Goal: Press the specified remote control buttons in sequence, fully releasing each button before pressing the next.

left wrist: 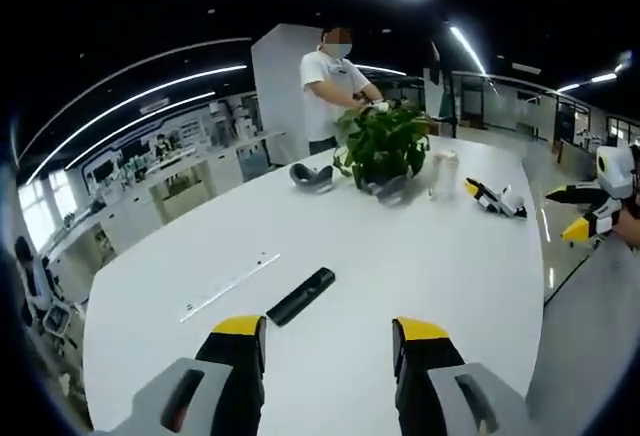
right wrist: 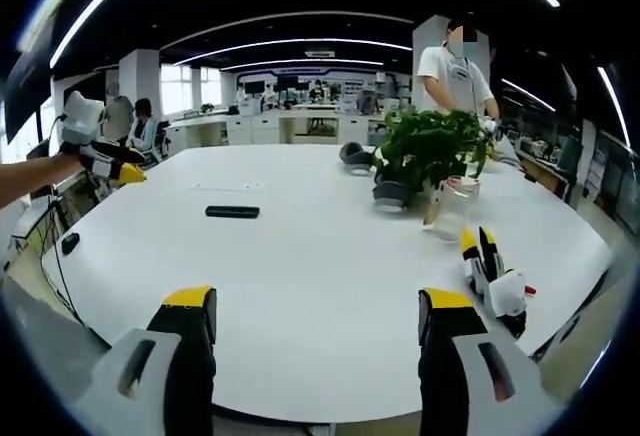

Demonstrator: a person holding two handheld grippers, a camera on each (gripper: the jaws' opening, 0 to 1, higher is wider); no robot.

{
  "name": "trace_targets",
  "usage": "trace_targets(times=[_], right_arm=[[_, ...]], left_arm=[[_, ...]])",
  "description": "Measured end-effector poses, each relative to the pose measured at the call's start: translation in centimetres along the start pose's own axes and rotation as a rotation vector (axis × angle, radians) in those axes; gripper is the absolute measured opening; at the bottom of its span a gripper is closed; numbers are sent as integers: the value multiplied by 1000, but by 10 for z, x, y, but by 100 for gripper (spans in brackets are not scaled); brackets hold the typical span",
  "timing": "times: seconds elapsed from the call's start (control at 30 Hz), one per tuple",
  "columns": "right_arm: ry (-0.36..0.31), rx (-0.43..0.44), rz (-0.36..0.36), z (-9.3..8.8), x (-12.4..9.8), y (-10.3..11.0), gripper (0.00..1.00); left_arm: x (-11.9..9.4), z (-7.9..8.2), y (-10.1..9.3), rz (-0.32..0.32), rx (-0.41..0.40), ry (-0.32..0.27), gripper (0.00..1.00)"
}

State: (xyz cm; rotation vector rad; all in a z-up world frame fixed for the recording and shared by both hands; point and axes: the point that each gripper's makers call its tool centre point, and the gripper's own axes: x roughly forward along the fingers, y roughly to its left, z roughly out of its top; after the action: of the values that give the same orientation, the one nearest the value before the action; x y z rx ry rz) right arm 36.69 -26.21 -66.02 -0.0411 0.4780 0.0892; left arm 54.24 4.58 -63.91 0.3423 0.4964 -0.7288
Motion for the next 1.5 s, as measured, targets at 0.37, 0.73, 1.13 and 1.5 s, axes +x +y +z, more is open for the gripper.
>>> trace_targets(times=[0.37, 0.73, 1.13, 1.5], right_arm=[[-12, 26, -14, 2, -2, -3, 85], [8, 35, -45, -2, -1, -11, 85], [48, 24, -52, -9, 2, -10, 85], [82, 15, -66, -14, 4, -12, 83]], left_arm=[[29, 7, 12, -71, 61, 54, 51], [67, 1, 25, -155, 148, 141, 51], [121, -11, 34, -247, 221, 226, 49], [160, -36, 52, -316, 289, 323, 43]])
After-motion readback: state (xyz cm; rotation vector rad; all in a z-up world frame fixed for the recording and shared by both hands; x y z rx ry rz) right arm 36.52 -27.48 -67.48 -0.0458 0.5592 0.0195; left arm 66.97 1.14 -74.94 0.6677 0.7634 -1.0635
